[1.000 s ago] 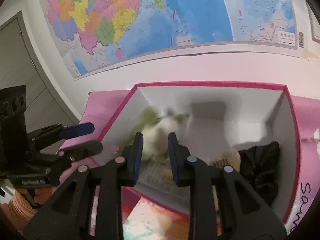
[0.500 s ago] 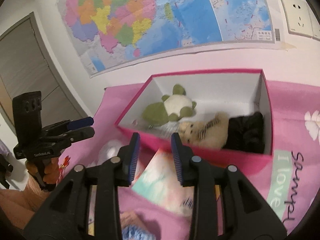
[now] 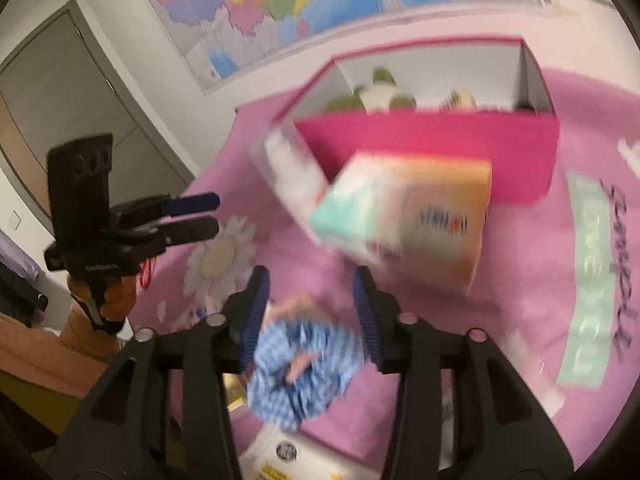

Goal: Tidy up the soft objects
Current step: 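Grasp the blue gingham scrunchie with the right tool, then carry the scrunchie over the pink box and open the right tool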

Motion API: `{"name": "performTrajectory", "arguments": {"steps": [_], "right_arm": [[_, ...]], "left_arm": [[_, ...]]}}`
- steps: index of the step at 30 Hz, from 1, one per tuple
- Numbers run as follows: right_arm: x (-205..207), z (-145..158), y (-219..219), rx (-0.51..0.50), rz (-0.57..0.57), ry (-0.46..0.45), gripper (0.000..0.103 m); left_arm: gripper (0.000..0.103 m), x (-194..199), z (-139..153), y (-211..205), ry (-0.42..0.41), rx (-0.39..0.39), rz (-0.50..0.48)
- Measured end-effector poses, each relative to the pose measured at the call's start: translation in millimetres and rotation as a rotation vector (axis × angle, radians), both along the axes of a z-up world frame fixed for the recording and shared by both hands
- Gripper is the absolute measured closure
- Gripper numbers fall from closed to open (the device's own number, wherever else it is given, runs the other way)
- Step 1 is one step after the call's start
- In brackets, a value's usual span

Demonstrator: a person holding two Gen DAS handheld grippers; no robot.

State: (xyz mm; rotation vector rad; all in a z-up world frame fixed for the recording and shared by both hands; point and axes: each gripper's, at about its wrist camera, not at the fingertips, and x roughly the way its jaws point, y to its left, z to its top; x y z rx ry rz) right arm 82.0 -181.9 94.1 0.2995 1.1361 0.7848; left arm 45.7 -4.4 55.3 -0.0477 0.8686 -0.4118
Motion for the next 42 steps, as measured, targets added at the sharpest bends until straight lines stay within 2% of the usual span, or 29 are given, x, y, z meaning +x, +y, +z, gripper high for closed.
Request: {"name": "performTrajectory", "arguments": {"steps": [3,6,11,12,14,16,23,27,33,42], "right_arm": [[-5,-14,-3,-0.012,0.004,0.045,0.052],[-8,-28,-3,0.018,0.025,0.099,0.052],[-9,-39,0,0.037,0.037,0.129,0.052],[-9,-38,0,0.038,0.037,0.122,0.056],[-12,-32,-3,0.034,0.037,0.104,0.070],[-13,-27,-6,0.024,0.031,0.084,0.090],[-12,-3,-7,0.040,0.030,0.015,0.095],[-10,11,-7,0.057,0.019,-0.016,0.097],[-1,33,-9,0.073,0.007,-0.092,0.098],[40,69,-19,0.073,-0.051,-0.212,0.098]], "left_arm": [[0.045,-6,-4,-16,0.013,-0.017,-0.058],[0.045,-14,-8,-31,0.026,-0.023,-0.124],[0.045,-20,-19,-50,0.073,0.003,-0.196],[0.045,-21,-22,-53,0.087,0.003,-0.209],[0.045,-22,-25,-55,0.099,0.002,-0.223],[0.045,-21,-28,-59,0.120,-0.012,-0.243],[0.046,-12,-40,-70,0.182,-0.023,-0.267],[0.071,-4,-43,-73,0.207,-0.030,-0.265],[0.082,-1,-18,-78,0.106,-0.027,-0.288],[0.083,35,32,-78,-0.029,0.028,-0.235]]}}
